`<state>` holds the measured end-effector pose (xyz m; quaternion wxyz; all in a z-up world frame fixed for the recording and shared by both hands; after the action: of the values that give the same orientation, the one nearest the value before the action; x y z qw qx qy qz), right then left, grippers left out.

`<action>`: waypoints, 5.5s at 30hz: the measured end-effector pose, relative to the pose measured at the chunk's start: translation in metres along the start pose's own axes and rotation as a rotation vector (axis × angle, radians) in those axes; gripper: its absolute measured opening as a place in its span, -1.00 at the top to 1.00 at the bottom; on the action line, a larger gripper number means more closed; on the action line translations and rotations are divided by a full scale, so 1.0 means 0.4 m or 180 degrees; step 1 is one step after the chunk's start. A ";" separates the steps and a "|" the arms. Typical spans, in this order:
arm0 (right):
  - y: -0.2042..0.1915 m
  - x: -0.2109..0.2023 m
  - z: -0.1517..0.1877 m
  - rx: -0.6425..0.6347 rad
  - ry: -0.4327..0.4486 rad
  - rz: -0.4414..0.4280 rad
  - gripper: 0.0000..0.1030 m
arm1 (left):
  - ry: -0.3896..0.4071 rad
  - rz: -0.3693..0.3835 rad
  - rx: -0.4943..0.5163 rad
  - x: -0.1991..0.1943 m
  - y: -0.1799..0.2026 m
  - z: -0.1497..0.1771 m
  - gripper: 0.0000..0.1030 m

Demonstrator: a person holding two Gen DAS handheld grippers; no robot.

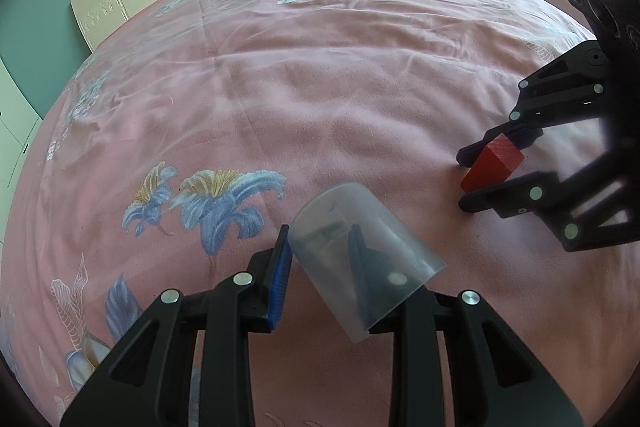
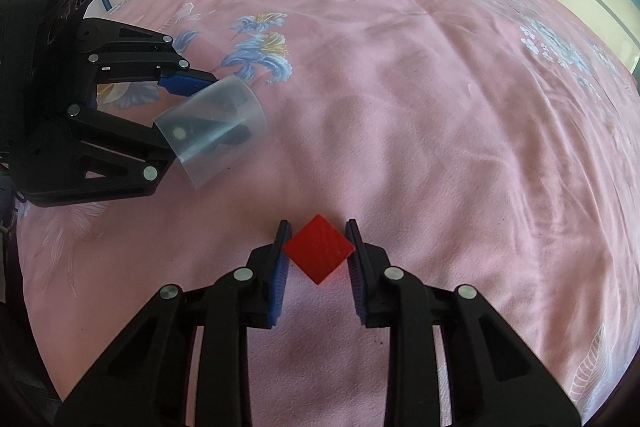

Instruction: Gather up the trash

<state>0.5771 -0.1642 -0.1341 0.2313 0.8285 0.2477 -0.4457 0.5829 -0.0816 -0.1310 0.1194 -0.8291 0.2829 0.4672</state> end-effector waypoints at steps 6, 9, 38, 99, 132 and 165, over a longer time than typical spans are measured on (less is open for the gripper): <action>-0.025 -0.061 0.034 -0.0055 0.0033 0.0027 0.45 | -0.0033 -0.0017 0.0034 -0.023 0.021 0.032 0.39; -0.038 -0.106 0.057 -0.0051 0.0080 0.0054 0.45 | -0.0033 -0.0018 0.0054 -0.048 0.039 0.054 0.39; -0.394 -0.583 0.334 -0.0321 0.0328 0.0217 0.45 | -0.0028 0.0070 0.0450 -0.434 0.362 0.416 0.39; -0.907 -0.355 0.756 -0.0148 -0.0536 -0.0481 0.45 | -0.0884 0.0476 0.0079 -0.231 0.567 1.015 0.39; -0.883 -0.132 0.792 0.0107 -0.0992 -0.0397 -0.57 | -0.1491 0.0518 -0.0275 -0.032 0.541 1.106 -0.69; -0.779 -0.200 0.805 0.0578 -0.0832 0.0037 -0.87 | -0.1224 0.0342 -0.0342 -0.098 0.546 1.065 -0.87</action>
<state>0.1456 -0.1350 -0.2762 0.1883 0.7824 0.1694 -0.5689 0.1390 -0.0477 -0.3112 0.1016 -0.7135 0.2734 0.6371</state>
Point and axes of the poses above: each gripper's, at about its wrist camera, not at the fingertips, and x roughly the way its jaws point, y to its right, z to its underside, the point moved 8 cm from there along x, roughly the way its jaws point, and after that the axes turned 14 degrees about z, right-handed, at the moved point
